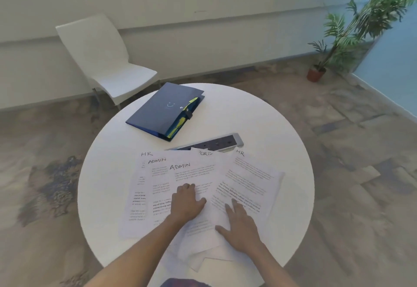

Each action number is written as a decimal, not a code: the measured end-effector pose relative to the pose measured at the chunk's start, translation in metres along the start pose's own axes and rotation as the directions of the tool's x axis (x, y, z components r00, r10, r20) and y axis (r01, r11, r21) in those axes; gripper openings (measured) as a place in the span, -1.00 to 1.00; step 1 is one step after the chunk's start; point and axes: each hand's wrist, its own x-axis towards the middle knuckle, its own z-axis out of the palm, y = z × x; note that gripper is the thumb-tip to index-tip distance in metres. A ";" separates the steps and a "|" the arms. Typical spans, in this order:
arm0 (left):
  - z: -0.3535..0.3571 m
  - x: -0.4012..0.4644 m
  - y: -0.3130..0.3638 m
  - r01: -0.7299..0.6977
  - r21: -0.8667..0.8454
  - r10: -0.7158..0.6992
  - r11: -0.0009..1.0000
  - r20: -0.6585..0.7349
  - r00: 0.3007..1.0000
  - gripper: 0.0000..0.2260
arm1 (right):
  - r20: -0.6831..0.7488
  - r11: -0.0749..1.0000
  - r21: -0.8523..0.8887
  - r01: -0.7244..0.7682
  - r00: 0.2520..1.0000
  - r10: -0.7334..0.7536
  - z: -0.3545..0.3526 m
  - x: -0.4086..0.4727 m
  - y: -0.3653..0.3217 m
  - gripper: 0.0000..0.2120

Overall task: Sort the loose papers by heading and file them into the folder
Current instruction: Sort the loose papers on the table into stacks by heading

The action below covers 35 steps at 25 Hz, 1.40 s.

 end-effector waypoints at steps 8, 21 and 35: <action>0.030 0.012 0.019 0.084 -0.157 -0.077 0.984 0.051 0.996 -0.55 | -0.025 0.997 0.002 0.074 0.997 -0.074 0.013 -0.002 0.007 -0.29; -0.009 -0.003 -0.036 -0.056 -0.633 0.231 0.772 0.197 0.953 -0.74 | -0.351 0.917 0.389 -0.090 0.905 0.238 0.013 -0.021 -0.030 -0.34; -0.058 -0.033 -0.146 0.134 -0.830 -0.067 0.542 0.116 0.991 -0.86 | -0.155 0.161 0.983 0.083 0.847 0.509 0.018 -0.023 -0.089 -0.79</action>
